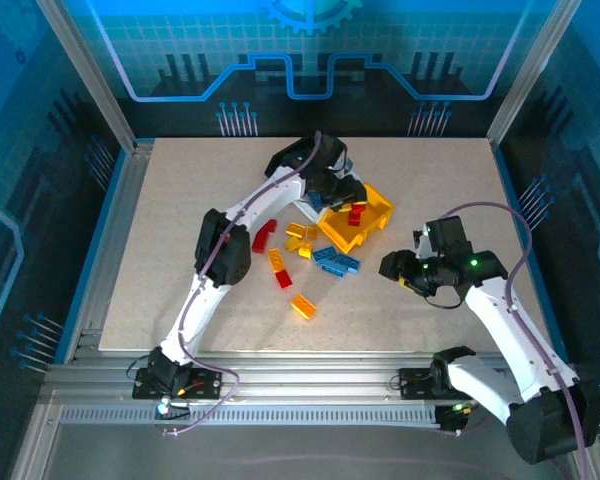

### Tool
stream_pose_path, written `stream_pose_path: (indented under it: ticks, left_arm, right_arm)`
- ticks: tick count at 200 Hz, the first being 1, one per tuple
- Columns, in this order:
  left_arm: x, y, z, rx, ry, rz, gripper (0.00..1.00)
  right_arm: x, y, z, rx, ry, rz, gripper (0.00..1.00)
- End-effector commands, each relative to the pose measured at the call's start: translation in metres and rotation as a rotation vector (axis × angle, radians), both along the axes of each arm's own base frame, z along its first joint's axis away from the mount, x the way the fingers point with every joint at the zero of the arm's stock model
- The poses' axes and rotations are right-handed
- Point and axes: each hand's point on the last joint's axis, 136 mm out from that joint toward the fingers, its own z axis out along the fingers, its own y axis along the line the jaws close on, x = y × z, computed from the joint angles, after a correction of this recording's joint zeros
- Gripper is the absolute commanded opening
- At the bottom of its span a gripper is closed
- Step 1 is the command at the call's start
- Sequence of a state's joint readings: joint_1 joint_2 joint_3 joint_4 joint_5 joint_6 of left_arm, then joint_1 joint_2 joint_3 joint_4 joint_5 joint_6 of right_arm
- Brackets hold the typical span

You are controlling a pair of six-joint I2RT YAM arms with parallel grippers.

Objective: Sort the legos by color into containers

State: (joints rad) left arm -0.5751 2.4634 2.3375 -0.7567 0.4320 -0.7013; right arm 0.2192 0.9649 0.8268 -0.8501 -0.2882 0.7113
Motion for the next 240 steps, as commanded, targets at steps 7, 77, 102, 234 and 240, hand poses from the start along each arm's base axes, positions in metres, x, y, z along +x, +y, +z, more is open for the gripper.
stream_pose_path:
  ticks: [7, 77, 102, 234, 240]
  left_arm:
    - [-0.012, -0.001, -0.011, 0.006, 0.070, -0.028, 0.43]
    - [-0.022, 0.010, 0.019, 0.025, 0.012, -0.058, 0.65]
    - [-0.033, 0.031, 0.051, 0.064, -0.064, -0.047, 0.65]
    - [-0.194, 0.313, 0.044, 0.272, 0.007, 0.478, 0.73]
    - [-0.197, 0.316, 0.045, 0.268, 0.003, 0.488, 0.73]
  right_arm:
    - [0.004, -0.005, 0.007, -0.023, 0.010, -0.020, 0.62]
    - [0.021, 0.014, 0.021, -0.064, -0.031, 0.080, 0.62]
    - [0.029, 0.039, 0.026, -0.124, -0.060, 0.210, 0.62]
    - [0.065, 0.233, -0.073, -0.483, 0.041, 0.915, 0.73]
    - [0.066, 0.237, -0.077, -0.486, 0.044, 0.921, 0.73]
